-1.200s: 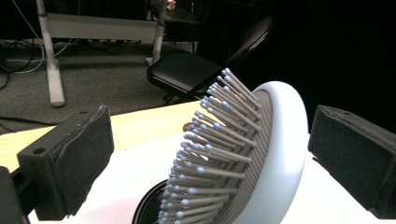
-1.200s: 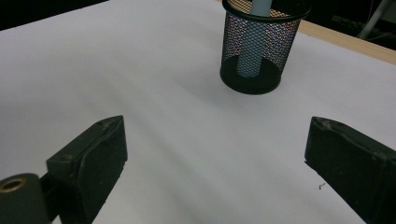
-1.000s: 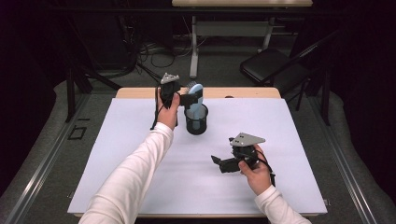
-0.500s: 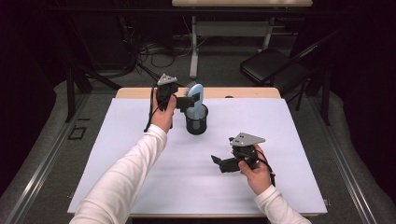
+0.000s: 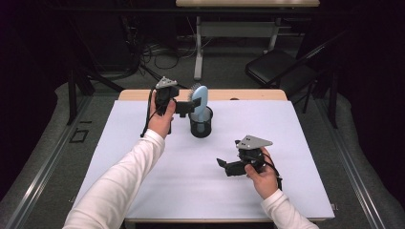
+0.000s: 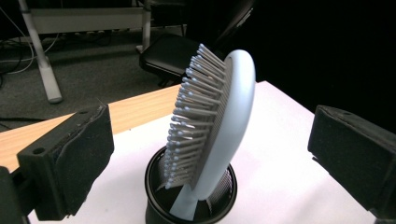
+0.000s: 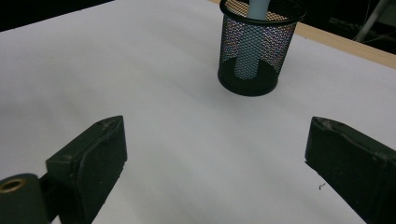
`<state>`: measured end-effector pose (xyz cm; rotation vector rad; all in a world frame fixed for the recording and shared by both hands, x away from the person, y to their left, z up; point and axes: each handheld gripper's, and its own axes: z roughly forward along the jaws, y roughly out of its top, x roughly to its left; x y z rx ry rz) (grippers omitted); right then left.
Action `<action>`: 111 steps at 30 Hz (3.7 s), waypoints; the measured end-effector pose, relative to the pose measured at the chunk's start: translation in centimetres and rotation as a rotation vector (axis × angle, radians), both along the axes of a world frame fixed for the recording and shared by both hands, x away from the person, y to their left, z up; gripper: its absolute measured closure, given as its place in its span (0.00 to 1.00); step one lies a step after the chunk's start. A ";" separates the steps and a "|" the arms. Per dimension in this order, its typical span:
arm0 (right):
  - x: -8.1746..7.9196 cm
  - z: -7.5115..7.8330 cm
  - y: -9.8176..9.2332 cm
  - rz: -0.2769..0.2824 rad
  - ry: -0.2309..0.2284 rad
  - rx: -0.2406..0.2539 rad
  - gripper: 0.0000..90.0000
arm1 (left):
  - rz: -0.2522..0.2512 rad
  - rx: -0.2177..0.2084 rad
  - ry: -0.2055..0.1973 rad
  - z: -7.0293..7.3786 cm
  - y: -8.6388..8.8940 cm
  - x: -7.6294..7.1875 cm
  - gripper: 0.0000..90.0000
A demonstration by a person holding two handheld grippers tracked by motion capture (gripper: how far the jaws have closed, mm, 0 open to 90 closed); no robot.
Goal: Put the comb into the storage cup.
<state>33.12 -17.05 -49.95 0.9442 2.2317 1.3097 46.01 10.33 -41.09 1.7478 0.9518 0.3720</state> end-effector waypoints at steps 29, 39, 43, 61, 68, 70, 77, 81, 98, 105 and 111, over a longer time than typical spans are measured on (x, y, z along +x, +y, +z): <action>-0.1 0.6 0.6 0.016 0.005 -0.009 0.06 | -0.071 0.060 0.018 1.1 2.3 -3.2 0.01; -0.4 1.1 0.3 0.009 0.006 -0.018 0.05 | -0.084 0.061 0.037 1.2 4.0 -4.5 0.01; -0.5 1.4 0.1 0.008 0.005 -0.012 0.05 | -0.088 0.066 0.041 1.3 4.5 -5.0 0.01; -1.6 2.3 -1.0 -0.013 -0.004 -0.010 0.05 | -0.085 0.044 0.043 0.9 7.3 -7.6 0.01; -2.0 2.6 -1.5 -0.022 -0.008 -0.009 0.05 | -0.079 0.041 0.040 0.5 8.5 -8.6 0.01; -2.1 2.6 -1.7 -0.026 -0.007 -0.006 0.05 | -0.079 0.045 0.041 0.3 8.7 -8.8 0.01; -2.5 2.5 -2.2 -0.036 -0.007 -0.008 0.05 | -0.073 0.055 0.044 -0.3 9.1 -9.7 0.01; -2.7 2.5 -2.6 -0.046 -0.006 -0.002 0.05 | -0.076 0.050 0.054 -0.9 9.3 -10.2 0.01; -3.2 1.4 -4.2 -0.091 0.015 0.013 0.05 | -0.025 0.041 0.083 -4.7 11.1 -11.8 0.01; -3.3 1.2 -4.5 -0.107 0.005 0.010 0.05 | 0.001 0.074 0.083 -6.1 11.6 -12.3 0.01; -3.3 0.9 -4.8 -0.125 0.000 0.007 0.05 | 0.008 0.067 0.086 -6.8 12.0 -12.5 0.01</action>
